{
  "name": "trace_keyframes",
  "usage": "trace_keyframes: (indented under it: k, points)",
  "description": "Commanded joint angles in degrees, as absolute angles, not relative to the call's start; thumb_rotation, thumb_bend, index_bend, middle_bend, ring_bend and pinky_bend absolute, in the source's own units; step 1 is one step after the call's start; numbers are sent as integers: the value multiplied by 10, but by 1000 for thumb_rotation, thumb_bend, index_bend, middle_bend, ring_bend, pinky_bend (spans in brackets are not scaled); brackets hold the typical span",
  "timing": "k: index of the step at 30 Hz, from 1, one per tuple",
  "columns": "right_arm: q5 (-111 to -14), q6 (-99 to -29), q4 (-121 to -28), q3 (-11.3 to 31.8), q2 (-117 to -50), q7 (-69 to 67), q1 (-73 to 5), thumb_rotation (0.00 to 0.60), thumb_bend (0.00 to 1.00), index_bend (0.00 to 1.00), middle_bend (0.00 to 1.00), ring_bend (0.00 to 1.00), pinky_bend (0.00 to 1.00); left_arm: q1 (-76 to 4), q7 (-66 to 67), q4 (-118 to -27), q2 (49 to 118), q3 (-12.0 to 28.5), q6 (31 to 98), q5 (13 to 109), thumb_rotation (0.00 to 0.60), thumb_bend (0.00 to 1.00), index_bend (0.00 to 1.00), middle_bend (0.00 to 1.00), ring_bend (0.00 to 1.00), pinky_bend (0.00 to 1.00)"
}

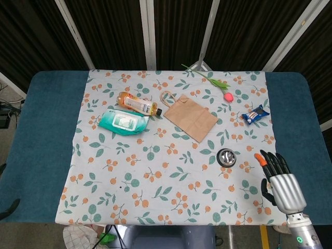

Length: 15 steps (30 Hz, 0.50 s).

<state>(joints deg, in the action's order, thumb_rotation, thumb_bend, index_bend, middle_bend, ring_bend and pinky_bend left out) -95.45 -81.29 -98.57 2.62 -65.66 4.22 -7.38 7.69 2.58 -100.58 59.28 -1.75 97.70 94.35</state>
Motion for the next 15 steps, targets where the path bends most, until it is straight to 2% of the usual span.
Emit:
trace_keyframes:
  k: [1,6,15]
  points:
    - [-930,-763,-967,53,-687,30,-117,600,785,51,0,0,0,75,26,-1008,591,-20,972,945,600,335,55,0,0,102]
    - [-883,-715,-939,78,-736,24,-156,600,784,51,0,0,0,72,29,-1009,590,-22,967,947,600,335,54,0,0,102]
    - [-838,-684,-856,100,-826,-1,-198,600,784,44,0,0,0,69,33,-1012,591,-18,961,936,600,335,55,0,0,102]
